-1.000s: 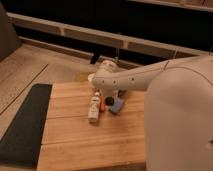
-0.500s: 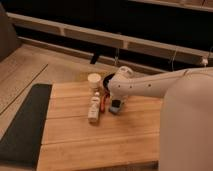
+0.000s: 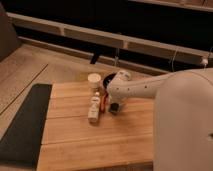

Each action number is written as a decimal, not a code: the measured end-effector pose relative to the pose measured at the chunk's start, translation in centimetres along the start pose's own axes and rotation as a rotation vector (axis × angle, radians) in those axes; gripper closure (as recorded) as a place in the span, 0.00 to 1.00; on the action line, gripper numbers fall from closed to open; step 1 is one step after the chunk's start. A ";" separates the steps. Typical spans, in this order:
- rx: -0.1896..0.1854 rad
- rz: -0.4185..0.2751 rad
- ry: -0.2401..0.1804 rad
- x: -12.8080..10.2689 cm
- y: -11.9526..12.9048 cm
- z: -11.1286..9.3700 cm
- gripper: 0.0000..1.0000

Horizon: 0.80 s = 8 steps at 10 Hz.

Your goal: Place the eraser on the white sponge

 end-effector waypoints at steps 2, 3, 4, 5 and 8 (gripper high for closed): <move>0.011 -0.010 0.018 0.4 0.2 0.5 0.75; 0.019 -0.015 0.029 0.6 0.3 0.7 0.61; 0.024 -0.018 0.035 0.7 0.4 0.8 0.53; 0.028 -0.023 0.039 0.8 0.5 0.9 0.44; 0.039 -0.034 0.045 0.6 0.6 1.0 0.33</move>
